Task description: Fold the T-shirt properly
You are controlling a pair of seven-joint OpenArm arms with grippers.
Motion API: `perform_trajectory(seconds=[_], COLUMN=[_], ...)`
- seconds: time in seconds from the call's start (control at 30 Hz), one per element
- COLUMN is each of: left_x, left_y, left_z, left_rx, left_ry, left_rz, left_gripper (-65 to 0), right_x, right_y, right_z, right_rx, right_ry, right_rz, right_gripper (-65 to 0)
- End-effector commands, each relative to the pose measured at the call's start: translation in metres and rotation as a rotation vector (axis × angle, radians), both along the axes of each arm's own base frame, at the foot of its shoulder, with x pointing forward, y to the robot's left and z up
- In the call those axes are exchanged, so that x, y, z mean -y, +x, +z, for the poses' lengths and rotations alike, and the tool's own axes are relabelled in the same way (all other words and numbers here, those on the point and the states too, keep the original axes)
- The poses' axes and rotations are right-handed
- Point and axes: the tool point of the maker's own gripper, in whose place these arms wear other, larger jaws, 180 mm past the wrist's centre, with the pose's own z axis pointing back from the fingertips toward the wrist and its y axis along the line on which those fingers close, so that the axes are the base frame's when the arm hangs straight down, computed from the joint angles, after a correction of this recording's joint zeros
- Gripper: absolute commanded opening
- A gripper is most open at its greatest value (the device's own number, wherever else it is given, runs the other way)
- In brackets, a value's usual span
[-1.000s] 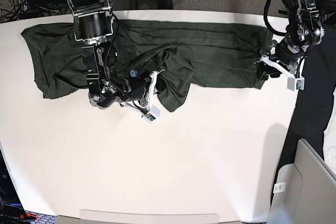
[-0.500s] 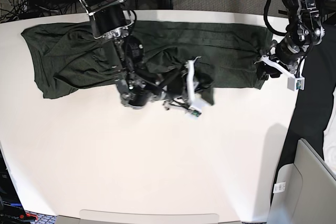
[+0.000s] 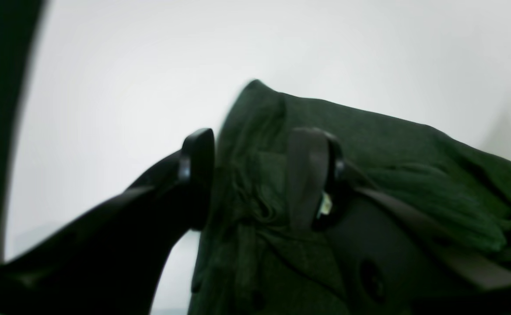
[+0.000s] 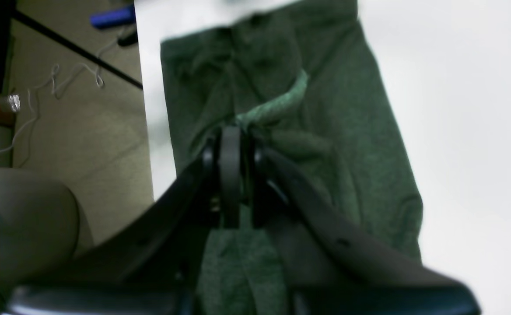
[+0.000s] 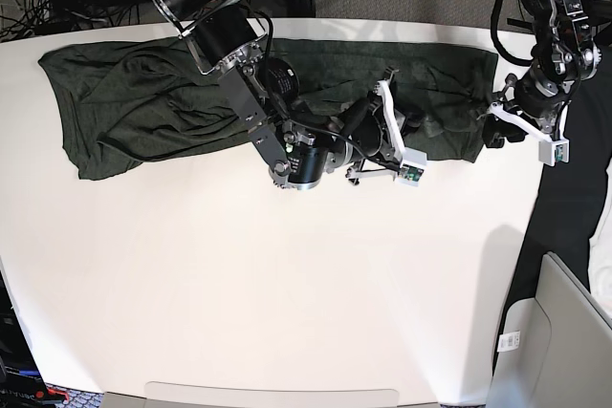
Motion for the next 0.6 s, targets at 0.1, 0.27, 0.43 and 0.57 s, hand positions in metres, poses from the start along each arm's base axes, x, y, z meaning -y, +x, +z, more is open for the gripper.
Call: perform_trajectory(seconds=[0.1, 0.27, 0.43, 0.57], left_x=[-0.002, -0.003, -0.003, -0.009], left_y=[0.007, -0.002, -0.010, -0.010], left_z=[0.013, 0.006, -0.001, 0.000], left_rx=[0.045, 0.017, -0.010, -0.017], left_ry=[0.012, 0.015, 0.016, 0.036], left_rz=[-0.010, -0.012, -0.012, -0.018], left_gripper=[-37.9, -37.7, -31.8, -31.4], right_x=[-0.008, 0.024, 0.077, 0.108], right_y=[0.012, 0.033, 0.049, 0.046], right_z=[0.026, 0.022, 0.009, -0.001], right_rx=[0.032, 0.044, 0.041, 0.048], right_ry=[0.081, 0.068, 0.042, 0.005], right_rz=[-0.017, -0.104, -0.235, -0.281], right_gripper=[-34.1, -31.2, -31.2, -31.2])
